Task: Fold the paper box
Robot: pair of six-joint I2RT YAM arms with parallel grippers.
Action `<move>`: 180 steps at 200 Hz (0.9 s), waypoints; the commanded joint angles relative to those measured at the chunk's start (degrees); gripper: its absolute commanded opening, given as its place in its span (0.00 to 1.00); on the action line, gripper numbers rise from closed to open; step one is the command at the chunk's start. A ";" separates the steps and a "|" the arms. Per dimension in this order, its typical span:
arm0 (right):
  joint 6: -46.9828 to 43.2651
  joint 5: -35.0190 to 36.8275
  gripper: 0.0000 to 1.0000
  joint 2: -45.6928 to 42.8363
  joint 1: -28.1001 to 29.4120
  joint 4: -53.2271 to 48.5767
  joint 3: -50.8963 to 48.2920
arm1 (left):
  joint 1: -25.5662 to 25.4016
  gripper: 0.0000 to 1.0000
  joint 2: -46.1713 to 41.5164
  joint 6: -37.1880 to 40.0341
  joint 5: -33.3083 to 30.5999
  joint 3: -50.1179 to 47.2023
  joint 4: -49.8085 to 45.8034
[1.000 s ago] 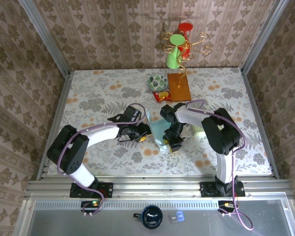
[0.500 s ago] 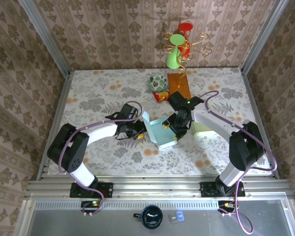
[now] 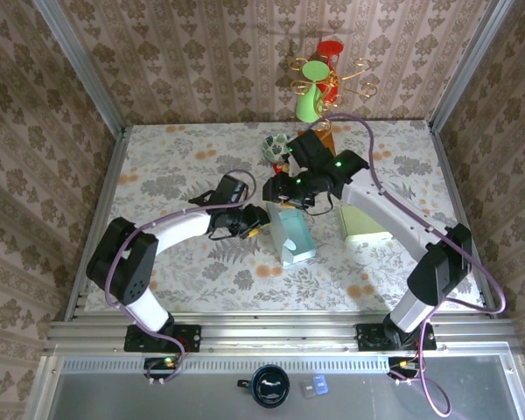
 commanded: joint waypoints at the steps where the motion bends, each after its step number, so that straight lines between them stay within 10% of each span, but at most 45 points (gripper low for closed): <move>1: -6.79 -1.36 0.52 3.64 1.26 -6.94 2.69 | 0.09 0.42 1.10 1.40 0.54 1.93 -2.05; 110: -8.08 7.78 0.55 -0.82 0.34 -10.88 4.05 | -0.31 0.41 0.14 1.76 -0.09 1.40 -2.71; 180: -12.90 -2.19 0.57 3.54 -3.38 -9.55 1.49 | -1.12 0.42 0.55 1.80 -0.53 2.00 -2.91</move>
